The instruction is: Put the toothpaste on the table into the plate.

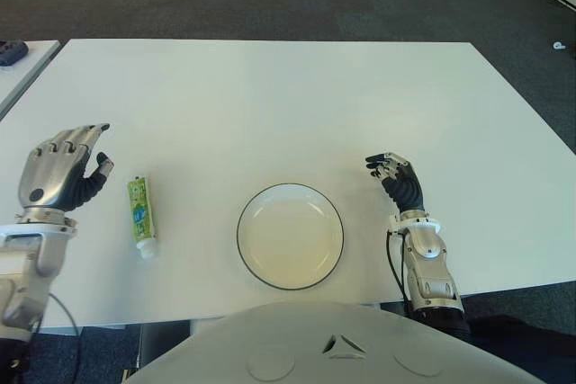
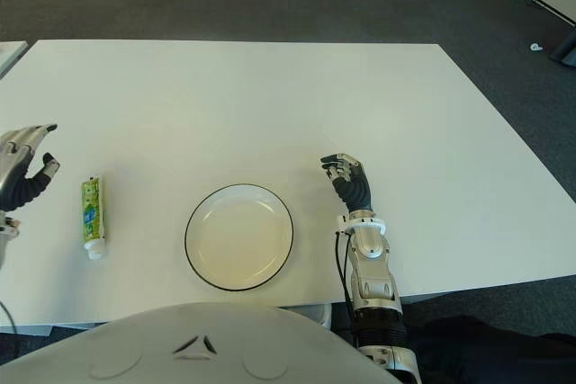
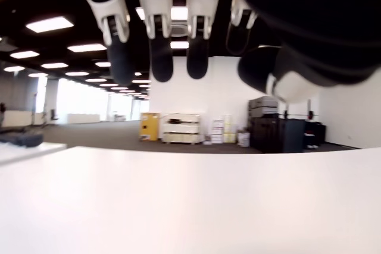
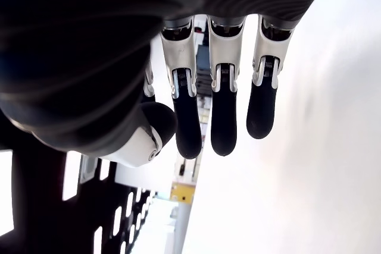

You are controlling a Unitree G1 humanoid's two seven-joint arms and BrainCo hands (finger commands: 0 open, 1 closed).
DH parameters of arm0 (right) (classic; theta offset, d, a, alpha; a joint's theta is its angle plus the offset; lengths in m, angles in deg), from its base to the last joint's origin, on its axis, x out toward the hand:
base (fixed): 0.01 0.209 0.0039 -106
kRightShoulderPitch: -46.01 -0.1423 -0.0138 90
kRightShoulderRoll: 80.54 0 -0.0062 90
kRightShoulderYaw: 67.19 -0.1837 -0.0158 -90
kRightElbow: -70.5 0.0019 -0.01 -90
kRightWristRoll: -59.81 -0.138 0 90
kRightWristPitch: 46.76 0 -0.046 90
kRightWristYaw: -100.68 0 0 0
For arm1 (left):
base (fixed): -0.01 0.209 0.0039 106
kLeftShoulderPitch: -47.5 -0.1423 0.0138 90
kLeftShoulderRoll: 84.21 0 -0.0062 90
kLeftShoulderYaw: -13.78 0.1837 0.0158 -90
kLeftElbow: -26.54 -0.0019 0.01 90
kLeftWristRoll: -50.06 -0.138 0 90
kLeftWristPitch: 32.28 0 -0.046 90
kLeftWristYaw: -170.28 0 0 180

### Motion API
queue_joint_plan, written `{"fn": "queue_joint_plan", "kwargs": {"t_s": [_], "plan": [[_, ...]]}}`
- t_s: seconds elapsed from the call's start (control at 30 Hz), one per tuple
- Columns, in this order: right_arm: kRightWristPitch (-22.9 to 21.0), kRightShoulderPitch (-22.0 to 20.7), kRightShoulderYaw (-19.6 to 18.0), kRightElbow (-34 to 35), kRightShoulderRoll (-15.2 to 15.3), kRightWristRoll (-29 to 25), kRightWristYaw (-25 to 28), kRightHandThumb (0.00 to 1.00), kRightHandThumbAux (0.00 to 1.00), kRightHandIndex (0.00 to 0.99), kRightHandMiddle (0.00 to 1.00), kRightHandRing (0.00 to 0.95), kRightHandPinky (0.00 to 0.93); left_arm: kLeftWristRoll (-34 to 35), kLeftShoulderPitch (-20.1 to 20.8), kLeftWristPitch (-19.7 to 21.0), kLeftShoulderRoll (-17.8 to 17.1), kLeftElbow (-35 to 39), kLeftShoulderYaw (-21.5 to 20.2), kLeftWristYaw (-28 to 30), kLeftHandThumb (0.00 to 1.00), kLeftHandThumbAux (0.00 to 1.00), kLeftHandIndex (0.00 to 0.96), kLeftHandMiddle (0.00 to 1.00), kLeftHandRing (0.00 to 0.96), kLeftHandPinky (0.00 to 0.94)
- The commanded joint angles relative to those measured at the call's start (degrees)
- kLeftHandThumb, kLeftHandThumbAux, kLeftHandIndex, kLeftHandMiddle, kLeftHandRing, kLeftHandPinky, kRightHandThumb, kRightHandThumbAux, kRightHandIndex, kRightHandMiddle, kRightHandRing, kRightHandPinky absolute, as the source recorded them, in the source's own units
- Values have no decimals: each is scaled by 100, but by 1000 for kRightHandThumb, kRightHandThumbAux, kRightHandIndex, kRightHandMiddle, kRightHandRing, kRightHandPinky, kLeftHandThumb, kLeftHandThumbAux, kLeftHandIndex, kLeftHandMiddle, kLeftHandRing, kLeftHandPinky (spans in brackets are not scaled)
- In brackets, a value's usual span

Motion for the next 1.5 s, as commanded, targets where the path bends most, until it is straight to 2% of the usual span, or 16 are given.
{"fn": "queue_joint_plan", "kwargs": {"t_s": [0.03,0.17,0.3,0.57,0.63,0.8,0.9,1.0,1.17,1.33,1.5], "plan": [[-70,-120,71,-121,-72,18,-28,689,731,421,402,366,360,-254,63,-502,-607,-123,-111,101,651,387,21,83,94,124],[-44,-135,91,-154,-91,16,-36,690,731,423,401,361,351,-560,183,-824,-992,-474,-90,-180,625,371,4,62,70,117],[-23,-143,104,-174,-103,12,-41,691,730,424,403,361,354,-716,231,-958,-1137,-592,-109,-273,616,366,1,51,57,107],[10,-160,120,-221,-122,-14,-27,693,729,426,407,362,349,-973,246,-839,-1345,-360,-186,54,589,379,0,20,21,78],[14,-167,121,-237,-122,-17,-21,692,729,425,406,361,348,-1121,280,-856,-1421,-327,-180,-22,587,380,0,26,24,83],[50,-193,116,-289,-123,-36,1,691,730,425,405,362,351,-1877,322,-1006,-1781,-538,33,-690,590,362,0,50,42,83],[79,-205,110,-321,-127,-51,8,691,730,425,407,363,354,-2255,462,-1130,-1979,-837,345,-1191,584,357,0,62,50,84],[99,-211,104,-338,-134,-61,10,691,730,425,408,364,359,-2578,769,-1197,-2108,-1295,784,-1567,575,364,0,69,52,72],[89,-181,119,-287,-148,-19,-21,689,731,424,410,369,367,-3397,1471,-1385,-2404,-2185,1805,-2251,533,389,0,35,15,22],[58,-160,121,-247,-148,-1,-34,688,731,423,409,367,358,-3623,1894,-1674,-2595,-2545,2400,-2569,517,410,0,7,2,20],[74,-152,111,-248,-136,-3,-34,688,731,422,410,370,370,-3801,2259,-1873,-2618,-2762,2940,-2749,498,412,0,1,0,33]]}}
